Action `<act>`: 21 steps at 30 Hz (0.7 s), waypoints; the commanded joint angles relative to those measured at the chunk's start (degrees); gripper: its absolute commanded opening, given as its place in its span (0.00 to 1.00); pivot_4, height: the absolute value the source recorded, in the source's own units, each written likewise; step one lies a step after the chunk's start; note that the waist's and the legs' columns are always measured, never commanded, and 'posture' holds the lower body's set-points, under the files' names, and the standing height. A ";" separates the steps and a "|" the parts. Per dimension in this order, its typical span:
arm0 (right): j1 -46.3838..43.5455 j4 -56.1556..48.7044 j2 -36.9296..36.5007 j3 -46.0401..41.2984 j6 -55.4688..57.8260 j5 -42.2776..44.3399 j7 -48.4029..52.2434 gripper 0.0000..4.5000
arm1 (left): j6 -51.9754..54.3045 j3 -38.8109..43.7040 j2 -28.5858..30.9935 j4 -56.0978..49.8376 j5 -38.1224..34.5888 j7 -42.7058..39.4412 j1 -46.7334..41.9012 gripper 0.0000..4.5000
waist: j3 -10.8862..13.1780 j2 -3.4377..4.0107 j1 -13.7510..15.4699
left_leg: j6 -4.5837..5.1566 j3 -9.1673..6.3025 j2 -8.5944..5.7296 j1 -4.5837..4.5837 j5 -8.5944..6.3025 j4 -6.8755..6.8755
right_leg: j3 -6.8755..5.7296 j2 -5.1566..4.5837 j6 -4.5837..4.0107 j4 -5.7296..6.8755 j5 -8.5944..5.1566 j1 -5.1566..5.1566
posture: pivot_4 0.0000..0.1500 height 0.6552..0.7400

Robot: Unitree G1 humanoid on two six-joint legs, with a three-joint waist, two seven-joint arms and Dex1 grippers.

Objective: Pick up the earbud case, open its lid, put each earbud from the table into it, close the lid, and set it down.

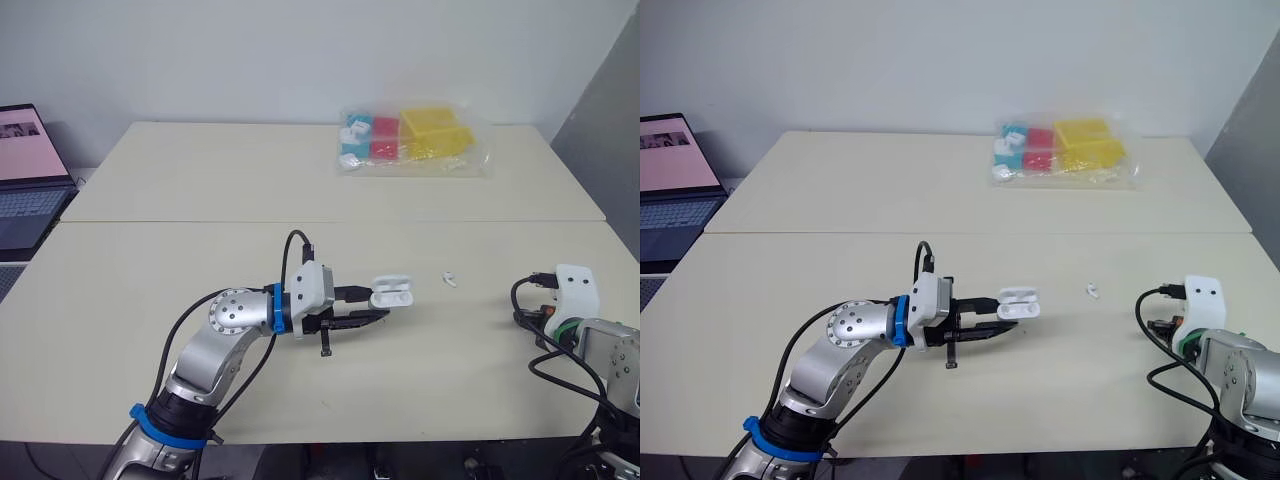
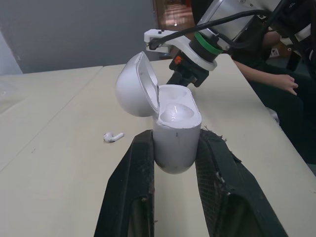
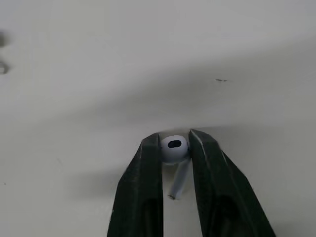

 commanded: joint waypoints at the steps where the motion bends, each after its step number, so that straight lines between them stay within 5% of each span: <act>1: -0.41 0.23 -0.49 -0.75 0.58 1.14 0.10 0.09 | -0.98 0.09 0.17 -2.03 -0.10 0.21 0.02 0.17 | 0.00 0.00 0.00 | 0.00 0.00 0.00 0.00 0.00 0.00 | 0.00 0.00 0.00 -0.01 0.00 0.00 | 1.00 1.00; 5: -1.64 0.48 -4.47 1.43 0.58 3.16 2.50 0.09 | -0.81 0.08 0.17 -2.30 -0.12 0.44 0.18 0.17 | 0.00 0.00 -0.03 | 0.00 0.02 0.00 -0.01 0.00 -0.01 | 0.02 -0.01 0.00 -0.01 0.00 -0.01 | 1.00 1.00; 9: -1.04 -0.97 -18.11 11.61 -9.22 9.53 16.60 0.09 | -0.58 0.46 0.70 -2.35 -0.33 0.27 0.48 0.17 | 0.07 0.10 -0.11 | 0.01 0.04 -0.01 0.00 0.00 -0.02 | 0.02 -0.01 0.00 -0.03 0.00 -0.03 | 1.00 1.00; 16: -1.00 5.71 -41.29 31.53 -46.92 2.63 45.89 0.09 | -0.33 0.93 2.01 -2.89 -0.71 0.23 1.23 0.17 | 0.07 0.10 -0.15 | 0.03 -0.04 0.00 -0.05 -0.02 -0.22 | -0.14 0.13 0.02 -0.53 0.01 0.05 | 1.00 1.00; 21: -1.16 16.51 -46.01 39.74 -71.09 -6.29 58.75 0.09 | 0.08 1.02 2.65 -4.53 -0.63 1.18 2.79 0.17 | 0.08 0.08 0.04 | 0.06 0.07 0.03 -0.14 -0.05 -0.23 | -0.07 0.05 0.04 -0.76 0.01 0.05 | 1.00 1.00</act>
